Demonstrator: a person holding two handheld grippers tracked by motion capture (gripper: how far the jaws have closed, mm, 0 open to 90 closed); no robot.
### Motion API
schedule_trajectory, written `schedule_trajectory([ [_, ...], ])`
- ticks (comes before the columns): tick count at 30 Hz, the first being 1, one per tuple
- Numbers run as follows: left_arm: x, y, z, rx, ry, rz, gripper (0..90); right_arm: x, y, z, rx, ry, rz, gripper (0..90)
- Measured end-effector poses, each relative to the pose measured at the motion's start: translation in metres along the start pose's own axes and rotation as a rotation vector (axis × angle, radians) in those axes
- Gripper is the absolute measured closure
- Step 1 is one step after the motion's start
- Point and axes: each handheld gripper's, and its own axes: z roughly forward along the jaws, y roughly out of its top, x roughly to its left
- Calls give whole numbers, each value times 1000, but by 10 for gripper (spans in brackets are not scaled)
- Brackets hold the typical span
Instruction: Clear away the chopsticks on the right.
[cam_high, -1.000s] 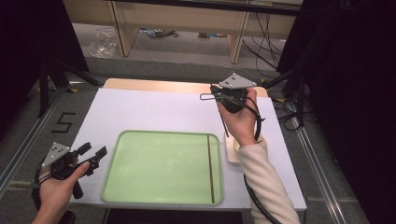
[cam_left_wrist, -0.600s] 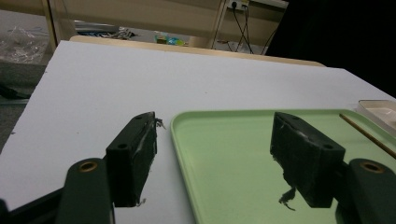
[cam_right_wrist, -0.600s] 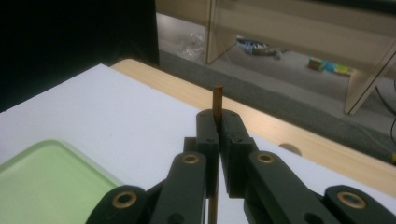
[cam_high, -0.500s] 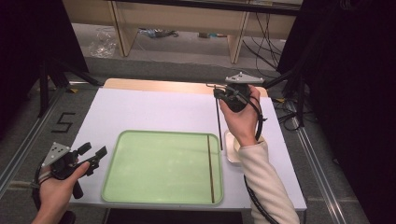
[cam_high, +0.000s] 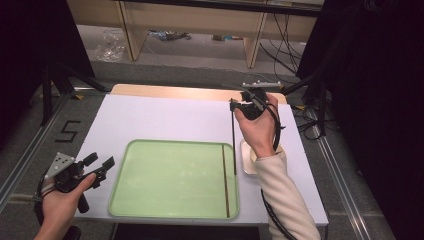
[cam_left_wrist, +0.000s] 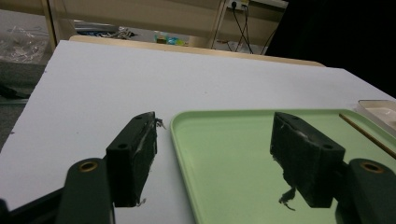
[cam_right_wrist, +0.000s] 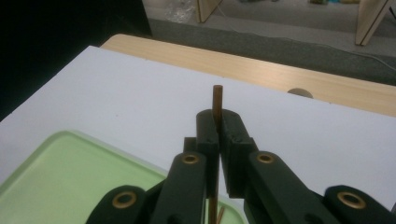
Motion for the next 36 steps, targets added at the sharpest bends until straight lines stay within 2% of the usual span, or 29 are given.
schedule_trajectory([
  [2, 1, 0, 0, -1, 0, 8, 316, 0, 0, 1, 11, -12, 7, 882],
  [3, 1, 0, 0, -1, 0, 6, 315, 1, 0, 1, 37, -15, 31, 882],
  [8, 0, 0, 0, -1, 0, 6, 316, -1, -2, 5, 99, -19, 101, 882],
  [9, 0, 0, 0, -1, -1, 1, 316, -4, -3, 7, 98, -24, 76, 882],
  [10, 1, 0, 0, -1, 0, 7, 316, -2, -4, 7, 110, -28, 101, 882],
  [12, 1, 0, 0, -1, 1, 7, 316, -4, -4, 8, 115, -32, 102, 882],
  [13, 1, 0, 0, -1, 1, 7, 316, -4, -3, 8, 138, -21, 134, 881],
  [18, 1, 0, 0, -1, 0, 7, 316, -8, -6, 12, 164, -41, 132, 882],
  [20, 1, 0, 0, -1, 1, 6, 316, -6, -5, 13, 194, -36, 184, 882],
  [21, 1, 0, 0, -1, 0, 7, 316, -4, -5, 13, 223, -49, 214, 882],
  [22, 1, 0, 0, 0, 0, 6, 316, -5, -6, 14, 221, -47, 202, 881],
  [23, 1, 0, 0, 0, 0, 6, 316, -4, -6, 15, 236, -47, 220, 882],
  [24, 1, 0, 0, -1, 0, 7, 316, -6, -7, 16, 241, -45, 209, 882],
  [25, 1, 0, 0, -1, -1, 6, 316, -5, -7, 17, 260, -47, 233, 882],
  [26, 1, 0, 0, -1, -1, 6, 316, -7, -8, 19, 264, -33, 219, 882],
  [29, 1, 0, 0, -1, 0, 7, 316, -7, -10, 23, 317, -39, 271, 882],
  [30, 1, 0, 0, -1, 0, 5, 316, -9, -11, 24, 332, -36, 257, 882],
  [34, 1, 0, 0, -1, -1, 7, 316, -13, -15, 30, 403, -32, 251, 881],
  [35, 1, 0, 0, -1, -1, 6, 316, -11, -16, 33, 413, -32, 289, 881],
  [36, 1, 0, 0, -2, -1, 6, 317, -12, -17, 34, 429, -33, 275, 881],
])
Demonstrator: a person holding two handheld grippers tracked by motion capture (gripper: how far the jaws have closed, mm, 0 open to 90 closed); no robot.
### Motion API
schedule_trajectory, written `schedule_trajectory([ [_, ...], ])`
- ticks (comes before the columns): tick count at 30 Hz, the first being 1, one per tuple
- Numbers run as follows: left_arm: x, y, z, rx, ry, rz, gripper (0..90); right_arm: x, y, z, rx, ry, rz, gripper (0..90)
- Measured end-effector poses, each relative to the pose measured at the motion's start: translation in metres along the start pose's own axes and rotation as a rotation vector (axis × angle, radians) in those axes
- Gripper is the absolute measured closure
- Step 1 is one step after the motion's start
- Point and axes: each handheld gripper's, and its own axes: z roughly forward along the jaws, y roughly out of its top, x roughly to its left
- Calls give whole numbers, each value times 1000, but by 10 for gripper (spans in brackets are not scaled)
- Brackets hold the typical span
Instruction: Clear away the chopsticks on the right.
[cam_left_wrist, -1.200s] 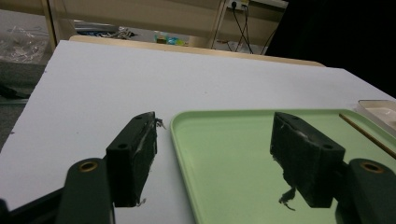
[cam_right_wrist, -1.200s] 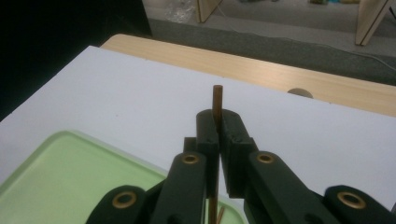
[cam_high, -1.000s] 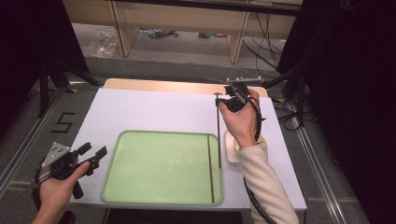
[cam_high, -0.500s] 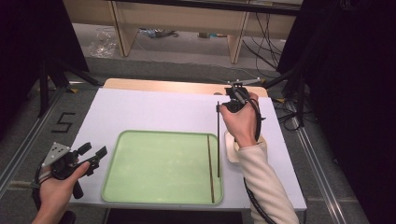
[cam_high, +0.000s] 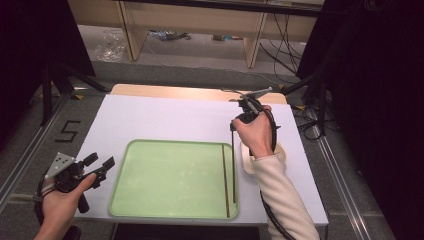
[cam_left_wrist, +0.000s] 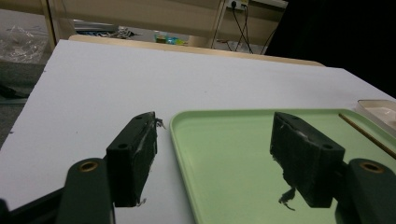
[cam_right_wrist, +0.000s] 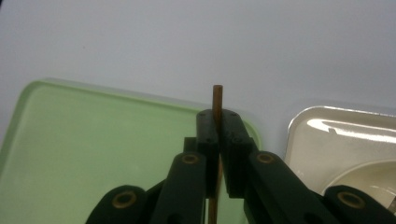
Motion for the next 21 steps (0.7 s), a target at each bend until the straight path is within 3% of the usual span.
schedule_trajectory([
  [1, 0, 0, 0, 0, 0, -1, 316, 2, 0, 4, 10, -2, 36, 881],
  [2, 0, 0, 0, 0, 0, 1, 316, 0, 0, 5, 19, -1, 23, 881],
  [6, 0, 0, 0, 1, -1, 0, 316, 1, -1, 16, 61, -17, 58, 881],
  [8, 0, 0, 0, 1, -1, 0, 316, -1, -1, 21, 78, -33, 41, 881],
  [10, 0, 0, 0, 1, -1, -1, 317, 1, -2, 25, 99, -35, 72, 881],
  [13, 0, 0, 0, 1, -1, -1, 316, -3, -2, 34, 102, -46, 48, 881],
  [19, 0, 0, 0, 1, -2, -1, 317, -2, -3, 44, 153, -61, 100, 881],
  [21, 0, 0, 0, 2, -3, -2, 317, -4, -4, 48, 150, -66, 73, 881],
])
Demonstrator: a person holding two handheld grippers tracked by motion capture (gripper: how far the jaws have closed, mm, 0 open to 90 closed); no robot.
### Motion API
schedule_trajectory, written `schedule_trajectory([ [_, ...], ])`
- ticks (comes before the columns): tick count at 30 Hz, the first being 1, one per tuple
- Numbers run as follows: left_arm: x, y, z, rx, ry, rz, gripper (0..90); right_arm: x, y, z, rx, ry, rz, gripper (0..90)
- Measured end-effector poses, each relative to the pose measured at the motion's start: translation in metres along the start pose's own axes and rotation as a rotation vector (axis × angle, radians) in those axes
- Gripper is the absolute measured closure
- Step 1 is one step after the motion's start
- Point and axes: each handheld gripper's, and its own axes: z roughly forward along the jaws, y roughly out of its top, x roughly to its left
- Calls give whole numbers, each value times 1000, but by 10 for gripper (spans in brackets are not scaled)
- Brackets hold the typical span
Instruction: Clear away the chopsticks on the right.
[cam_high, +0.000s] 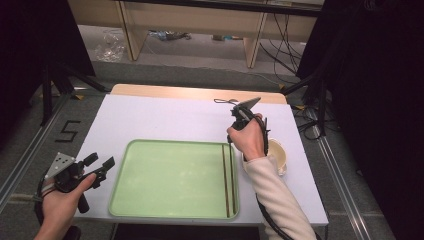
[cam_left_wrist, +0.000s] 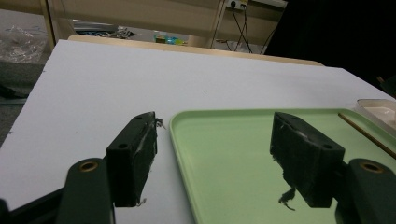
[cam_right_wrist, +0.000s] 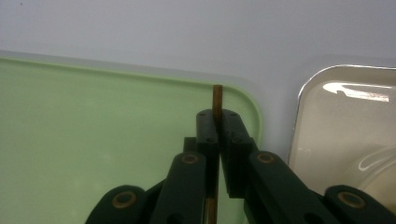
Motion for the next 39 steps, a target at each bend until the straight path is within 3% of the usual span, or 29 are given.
schedule_trajectory([
  [2, 0, 0, 0, 0, -1, 0, 317, 2, 0, 3, 18, 0, 37, 880],
  [3, 0, 0, 0, 1, -1, -1, 317, 1, 0, 6, 14, -2, 33, 880],
  [4, 0, 0, 0, 0, -1, 1, 317, -2, 0, 9, 1, -10, 3, 880],
  [5, 0, 0, 0, 0, -1, 0, 317, -8, 1, 13, -28, -6, -67, 879],
  [6, 0, 0, 0, 0, -1, 0, 317, -2, 0, 12, 19, -7, 21, 879],
  [7, 0, 0, 0, 1, -2, -2, 317, -6, 0, 16, -14, -16, -39, 878],
  [8, 0, 0, 0, 1, -2, -1, 317, -2, 0, 17, 11, -20, 25, 878],
  [9, 0, 0, 0, 0, -1, 0, 317, -4, 0, 19, -3, -18, -3, 877],
  [10, 0, 0, 0, 0, -1, -2, 317, 0, 0, 20, 23, -19, 43, 877],
  [11, 0, 0, 0, 0, -1, -1, 317, -5, 0, 24, 0, -23, -8, 876],
  [12, 0, 0, 0, 0, -1, 0, 317, -2, 0, 25, 22, -30, 25, 876],
  [13, 0, 0, 0, 0, -1, -1, 317, -7, 0, 29, -2, -31, -34, 875],
  [14, 0, 0, 0, 0, -1, 0, 317, -5, 0, 30, 19, -26, 1, 875],
  [16, 0, 0, 0, 0, -1, 0, 317, -7, 0, 35, 7, -36, -19, 872],
  [17, 0, 0, 0, 0, -1, -2, 317, -5, 0, 35, 24, -35, 14, 871],
  [20, 0, 0, 0, 0, 0, 0, 317, -7, -1, 43, 21, -41, -16, 868],
  [21, 0, 0, 0, 0, 0, -1, 317, -7, -1, 45, 33, -42, 5, 867],
  [22, 0, 0, 0, 0, 0, -2, 317, -8, -1, 46, 35, -34, -4, 867],
  [23, 0, 0, 0, 1, 0, -5, 317, -7, -1, 48, 14, -41, 9, 866],
  [24, 0, 0, 0, -1, 0, 2, 317, -8, -1, 48, 46, -39, 3, 865],
  [25, 0, 0, 0, -1, -1, 0, 317, -11, -1, 51, 22, -45, -27, 864],
  [26, 0, 0, 0, 0, 0, 2, 317, -11, -1, 52, 32, -45, -28, 865],
  [27, 0, 0, 0, 0, 0, -4, 317, -9, -1, 52, 53, -40, 1, 864],
  [29, 0, 0, 0, -2, 2, -3, 317, -13, -1, 57, 24, -44, -58, 862],
  [31, 0, 0, 0, 0, -1, -6, 318, -9, -2, 59, 29, -55, -17, 861],
  [33, 0, 0, 0, -2, 1, -2, 318, -10, -2, 61, 40, -54, -36, 859],
  [35, 0, 0, 0, 0, 0, -5, 318, -9, -2, 62, 55, -63, -27, 857],
  [37, 0, 0, 0, -1, 2, -3, 318, -6, -4, 63, 55, -56, 23, 855],
  [39, 0, 0, 0, 0, 0, -4, 318, -7, -3, 63, 71, -68, 10, 850],
])
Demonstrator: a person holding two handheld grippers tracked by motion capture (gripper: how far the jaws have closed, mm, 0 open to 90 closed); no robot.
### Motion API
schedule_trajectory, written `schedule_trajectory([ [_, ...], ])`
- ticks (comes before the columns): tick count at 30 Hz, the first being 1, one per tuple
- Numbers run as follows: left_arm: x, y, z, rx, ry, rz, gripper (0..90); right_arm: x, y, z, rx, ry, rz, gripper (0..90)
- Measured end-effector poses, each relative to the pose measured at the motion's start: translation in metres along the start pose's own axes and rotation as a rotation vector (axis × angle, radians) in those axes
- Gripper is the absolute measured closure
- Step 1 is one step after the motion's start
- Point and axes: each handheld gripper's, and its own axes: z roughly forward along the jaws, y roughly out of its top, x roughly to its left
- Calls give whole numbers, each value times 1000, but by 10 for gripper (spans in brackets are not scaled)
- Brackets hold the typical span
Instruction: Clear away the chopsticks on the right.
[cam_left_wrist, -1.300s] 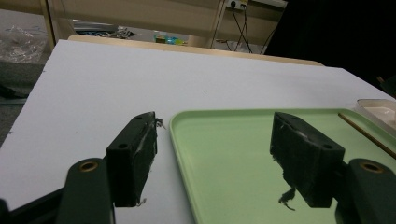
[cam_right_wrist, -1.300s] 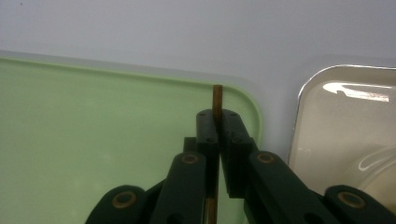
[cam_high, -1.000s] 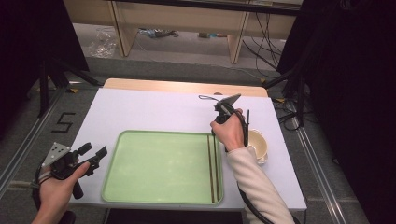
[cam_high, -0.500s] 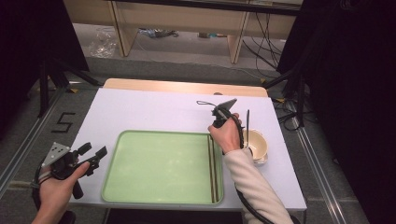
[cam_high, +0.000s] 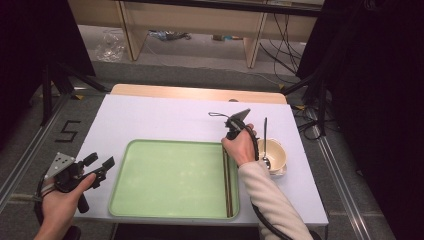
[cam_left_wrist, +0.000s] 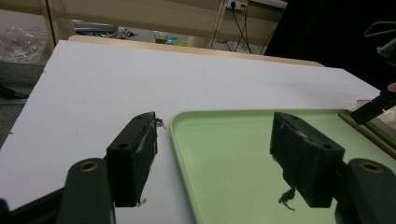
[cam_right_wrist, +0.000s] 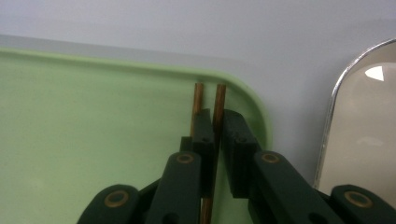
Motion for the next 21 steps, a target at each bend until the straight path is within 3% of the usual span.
schedule_trajectory([
  [1, 0, 0, 0, 0, 0, -1, 318, 2, 0, 0, 16, 8, 24, 846],
  [4, 0, 0, 0, 0, -1, 3, 318, 1, 0, 1, 7, -6, -16, 818],
  [5, 0, 0, 0, 0, -1, -1, 318, -2, 0, 2, -6, 11, -61, 813],
  [7, 0, 0, 0, 1, -1, 0, 318, 2, 0, 1, 1, -7, -24, 813],
  [8, 0, 0, 0, 1, -1, -1, 318, 2, 0, 1, -2, 6, -28, 811],
  [9, 0, 0, 0, 0, 0, 1, 318, -1, 0, 2, -31, 4, -71, 809],
  [10, 0, 0, 0, 1, 0, -3, 318, 2, 0, -2, 3, 9, -16, 805],
  [11, 0, 0, 0, -1, 1, 1, 318, 1, 0, -4, -22, 2, -55, 801],
  [12, 0, 0, 1, -7, -3, -4, 318, 1, 0, -7, -24, 12, -37, 795],
  [13, 0, 0, 0, 1, -1, -6, 318, -1, 1, -9, -53, 10, -65, 785],
  [15, 0, 0, 0, 1, -2, -5, 318, -1, 1, -23, -69, 21, -37, 765],
  [16, 1, 0, 0, 1, -2, 0, 318, -5, 2, -26, -109, 21, -91, 753],
  [18, 1, 0, 0, 1, -2, -1, 318, -9, 3, -40, -135, 24, -76, 727],
  [19, 1, 0, 0, 0, -2, 1, 318, -8, 3, -49, -140, 29, -35, 715],
  [21, 0, 0, 1, 1, -1, 0, 318, -15, 2, -63, -179, 38, -43, 689],
])
